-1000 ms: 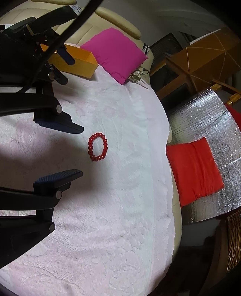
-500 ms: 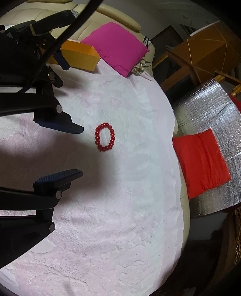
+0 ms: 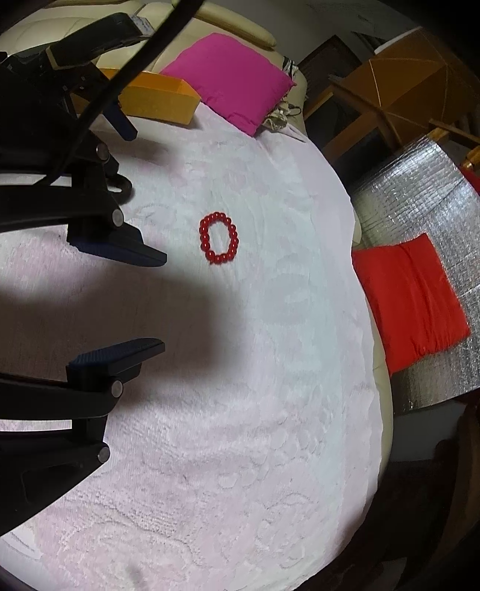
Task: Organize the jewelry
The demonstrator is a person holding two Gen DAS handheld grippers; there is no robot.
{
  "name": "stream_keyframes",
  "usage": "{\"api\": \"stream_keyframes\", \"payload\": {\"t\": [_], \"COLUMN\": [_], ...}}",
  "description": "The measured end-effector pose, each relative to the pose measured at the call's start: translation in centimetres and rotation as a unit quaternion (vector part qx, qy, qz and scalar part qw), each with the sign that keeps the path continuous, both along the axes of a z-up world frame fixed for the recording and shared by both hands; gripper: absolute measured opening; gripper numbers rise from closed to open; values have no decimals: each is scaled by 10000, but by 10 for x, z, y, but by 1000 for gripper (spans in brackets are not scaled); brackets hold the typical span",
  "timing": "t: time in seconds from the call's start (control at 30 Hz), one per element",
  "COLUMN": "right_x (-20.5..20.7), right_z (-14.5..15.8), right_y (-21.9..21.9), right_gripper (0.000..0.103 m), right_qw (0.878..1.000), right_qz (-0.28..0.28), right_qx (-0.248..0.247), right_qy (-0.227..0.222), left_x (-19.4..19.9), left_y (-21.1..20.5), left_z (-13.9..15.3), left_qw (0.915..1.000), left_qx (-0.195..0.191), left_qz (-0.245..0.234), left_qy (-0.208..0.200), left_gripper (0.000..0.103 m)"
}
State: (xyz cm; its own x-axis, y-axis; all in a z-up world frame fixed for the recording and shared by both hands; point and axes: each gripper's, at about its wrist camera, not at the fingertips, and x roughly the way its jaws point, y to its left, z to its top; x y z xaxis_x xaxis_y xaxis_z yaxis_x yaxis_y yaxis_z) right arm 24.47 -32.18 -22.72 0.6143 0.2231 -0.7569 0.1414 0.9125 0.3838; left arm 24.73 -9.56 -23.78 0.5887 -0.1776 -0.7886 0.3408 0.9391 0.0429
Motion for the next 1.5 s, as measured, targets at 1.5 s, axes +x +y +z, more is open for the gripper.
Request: {"api": "stream_keyframes", "payload": {"t": [1.5], "right_x": [3], "right_z": [-6], "right_y": [7], "right_gripper": [44], "right_qw": [9999], "right_qz": [24], "right_qx": [-13], "right_qy": [119], "left_x": [-1], "left_y": [0], "left_z": [-3], "left_qw": [9997], "left_qx": [233], "left_qz": [-22], "left_qy": [-39], "left_gripper": [71]}}
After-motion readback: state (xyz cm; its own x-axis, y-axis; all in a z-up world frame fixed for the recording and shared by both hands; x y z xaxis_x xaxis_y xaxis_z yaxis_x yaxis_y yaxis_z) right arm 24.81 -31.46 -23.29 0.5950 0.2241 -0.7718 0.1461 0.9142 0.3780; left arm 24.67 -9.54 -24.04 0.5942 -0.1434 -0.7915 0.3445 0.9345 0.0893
